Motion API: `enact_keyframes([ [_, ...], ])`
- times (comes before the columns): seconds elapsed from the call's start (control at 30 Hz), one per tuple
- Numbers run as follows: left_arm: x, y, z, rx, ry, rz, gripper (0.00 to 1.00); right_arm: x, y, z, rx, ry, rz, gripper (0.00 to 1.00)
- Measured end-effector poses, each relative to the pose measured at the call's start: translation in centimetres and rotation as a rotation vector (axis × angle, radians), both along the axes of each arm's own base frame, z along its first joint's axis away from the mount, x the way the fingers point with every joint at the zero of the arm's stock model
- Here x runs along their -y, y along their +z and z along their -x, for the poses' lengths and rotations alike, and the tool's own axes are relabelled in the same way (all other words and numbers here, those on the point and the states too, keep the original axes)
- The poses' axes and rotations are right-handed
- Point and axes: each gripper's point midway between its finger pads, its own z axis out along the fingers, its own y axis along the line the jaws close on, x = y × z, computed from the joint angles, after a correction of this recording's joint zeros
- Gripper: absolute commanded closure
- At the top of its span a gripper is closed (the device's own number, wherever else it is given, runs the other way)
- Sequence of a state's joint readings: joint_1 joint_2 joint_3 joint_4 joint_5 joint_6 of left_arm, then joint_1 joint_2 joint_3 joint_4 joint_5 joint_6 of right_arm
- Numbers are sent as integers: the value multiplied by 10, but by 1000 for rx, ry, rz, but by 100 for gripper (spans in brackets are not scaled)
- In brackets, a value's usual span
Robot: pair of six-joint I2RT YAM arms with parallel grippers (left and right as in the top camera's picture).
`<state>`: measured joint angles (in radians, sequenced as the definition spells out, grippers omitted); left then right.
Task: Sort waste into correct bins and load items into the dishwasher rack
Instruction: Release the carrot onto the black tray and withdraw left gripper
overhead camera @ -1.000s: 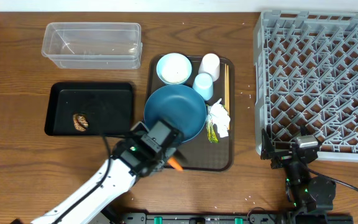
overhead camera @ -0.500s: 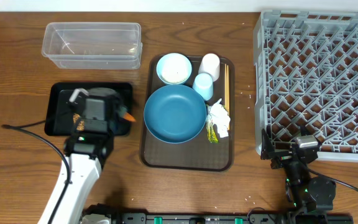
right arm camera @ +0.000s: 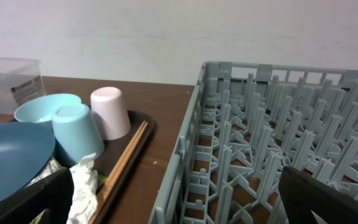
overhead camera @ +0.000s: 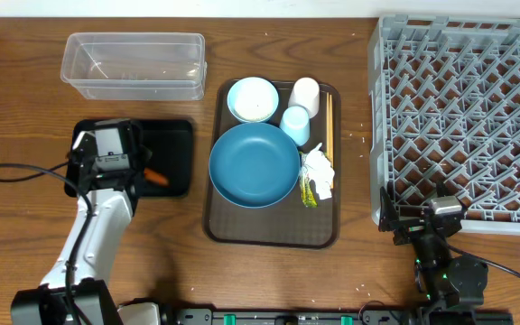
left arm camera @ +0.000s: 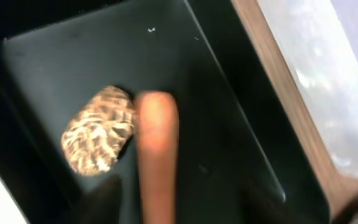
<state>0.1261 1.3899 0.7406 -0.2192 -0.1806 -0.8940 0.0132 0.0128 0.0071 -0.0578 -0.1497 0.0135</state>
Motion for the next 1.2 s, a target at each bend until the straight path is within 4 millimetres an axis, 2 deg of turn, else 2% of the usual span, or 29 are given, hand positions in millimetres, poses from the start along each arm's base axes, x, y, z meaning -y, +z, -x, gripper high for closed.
enact_keyframes([
  [0.17, -3, 2, 0, 6, 7, -4, 26, 0, 0, 0, 0, 0, 0, 1],
  [0.3, 3, 14, -1, 45, -14, 17, 24, 0, 0, 0, 0, 0, 0, 1],
  [0.47, 35, 45, -2, 147, -142, 148, 24, 0, 0, 0, 0, 0, 0, 1],
  [0.57, 71, 64, -3, 202, -327, 216, 25, 0, 0, 0, 0, 0, 0, 1],
  [0.6, 85, 66, -2, 206, -398, 234, 31, 0, 0, 0, 0, 0, 0, 1],
  [0.63, 101, 67, 2, 200, -472, 256, 41, 0, 0, 0, 0, 0, 0, 1],
  [0.67, 113, 67, 5, 192, -527, 269, 57, 0, 0, 0, 0, 0, 0, 1],
  [0.7, 129, 65, 10, 175, -596, 285, 76, 0, 0, 0, 0, 0, 0, 1],
  [0.73, 139, 64, 14, 161, -648, 288, 80, 0, 0, 0, 0, 0, 0, 1],
  [0.8, 163, 60, 20, 138, -756, 294, 92, 0, 0, 0, 0, 0, 0, 1],
  [0.9, 192, 49, 28, 92, -877, 281, 94, 0, 0, 0, 0, 0, 0, 1],
  [1.0, 216, 27, 37, 13, -966, 269, 94, 0, 0, 0, 0, 0, 0, 1],
  [1.2, 247, -13, 57, -134, -1100, 239, 94, 0, 0, 0, 0, 0, 0, 1],
])
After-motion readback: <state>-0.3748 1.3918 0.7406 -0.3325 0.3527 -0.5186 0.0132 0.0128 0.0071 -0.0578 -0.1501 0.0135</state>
